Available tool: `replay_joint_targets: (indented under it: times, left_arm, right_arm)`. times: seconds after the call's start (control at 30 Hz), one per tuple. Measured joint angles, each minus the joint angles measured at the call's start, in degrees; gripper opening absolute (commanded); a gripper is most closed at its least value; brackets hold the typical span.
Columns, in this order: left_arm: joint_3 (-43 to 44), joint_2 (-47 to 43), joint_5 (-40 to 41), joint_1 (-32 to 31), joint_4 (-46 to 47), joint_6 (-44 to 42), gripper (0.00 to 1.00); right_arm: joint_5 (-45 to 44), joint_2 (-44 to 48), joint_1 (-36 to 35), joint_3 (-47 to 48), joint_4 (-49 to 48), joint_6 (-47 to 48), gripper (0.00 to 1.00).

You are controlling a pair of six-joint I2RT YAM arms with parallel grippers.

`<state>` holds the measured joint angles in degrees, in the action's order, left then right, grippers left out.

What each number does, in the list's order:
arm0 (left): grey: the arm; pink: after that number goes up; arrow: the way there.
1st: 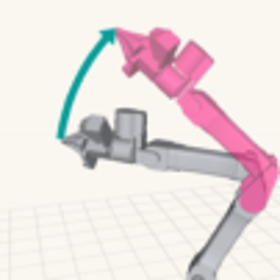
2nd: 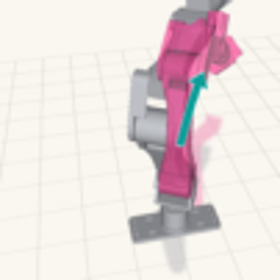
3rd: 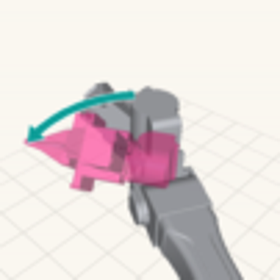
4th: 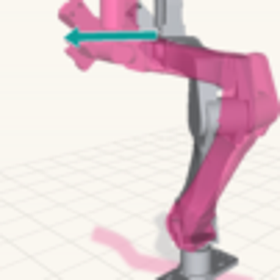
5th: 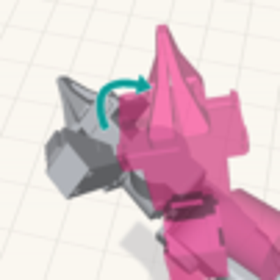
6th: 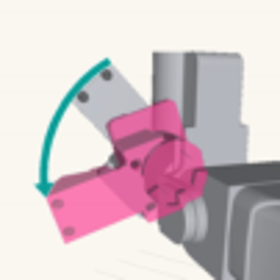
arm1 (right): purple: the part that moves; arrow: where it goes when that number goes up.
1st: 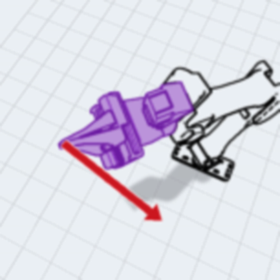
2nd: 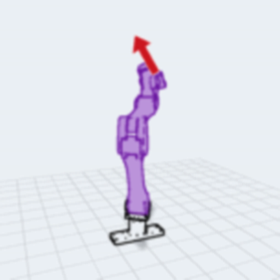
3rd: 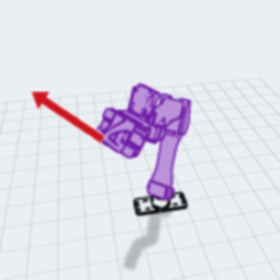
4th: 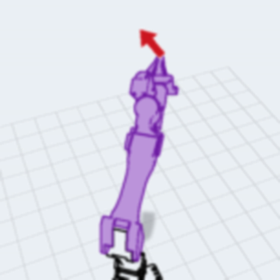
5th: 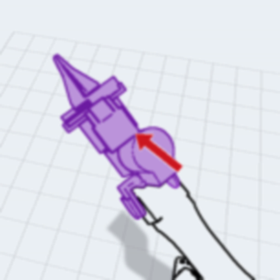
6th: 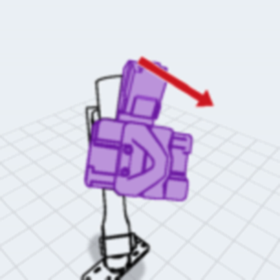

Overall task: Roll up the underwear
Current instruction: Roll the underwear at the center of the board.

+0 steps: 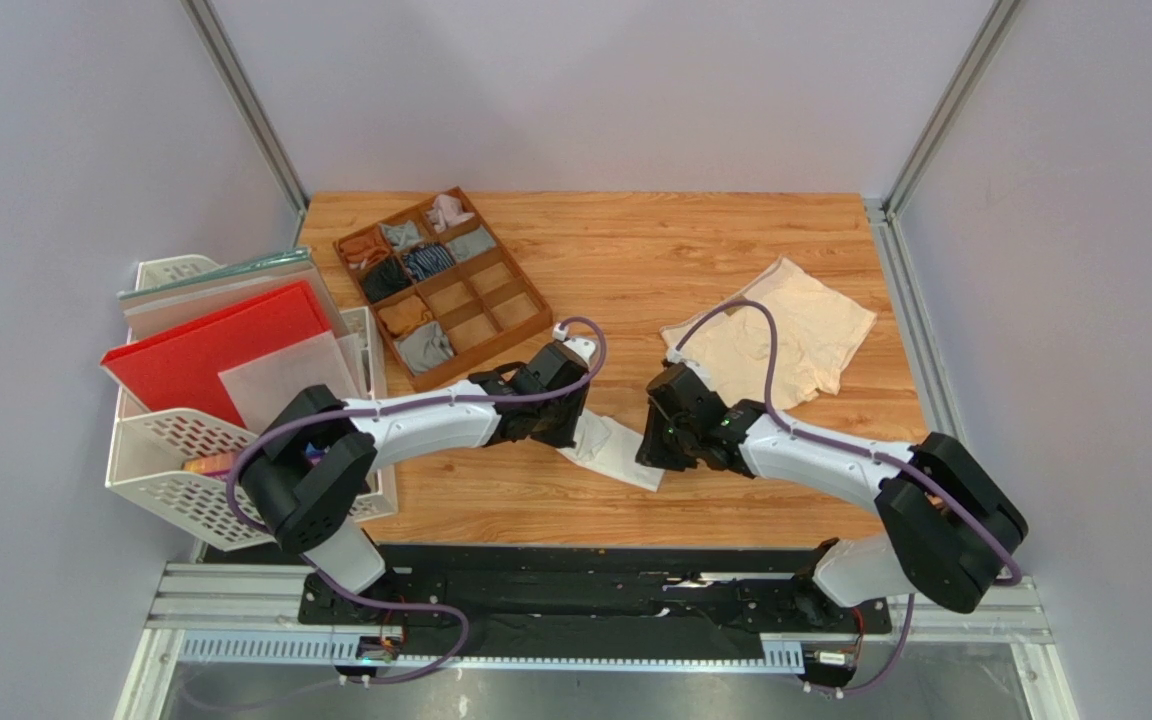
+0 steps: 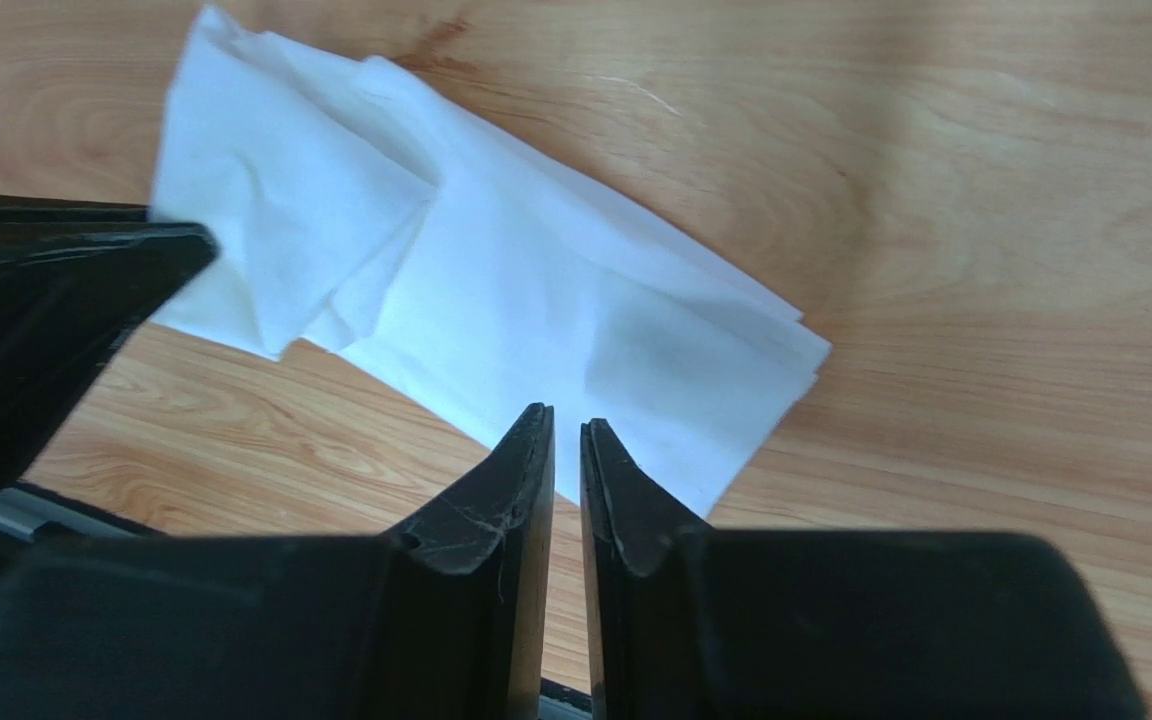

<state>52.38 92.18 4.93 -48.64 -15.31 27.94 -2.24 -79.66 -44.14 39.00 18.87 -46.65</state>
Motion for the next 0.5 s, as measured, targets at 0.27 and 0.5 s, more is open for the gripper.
replay_joint_targets:
  times: [0.27, 0.5]
  left_arm:
    - [0.52, -0.55, 0.76, 0.00, -0.83, -0.04, 0.00]
    - [0.57, -0.81, 1.05, 0.00, -1.31, -0.04, 0.00]
  right_arm:
    - [2.73, -2.23, -1.01, 3.02, -6.56, -0.87, 0.14]
    - [4.46, -8.63, -1.49, 5.51, -10.29, -1.09, 0.13]
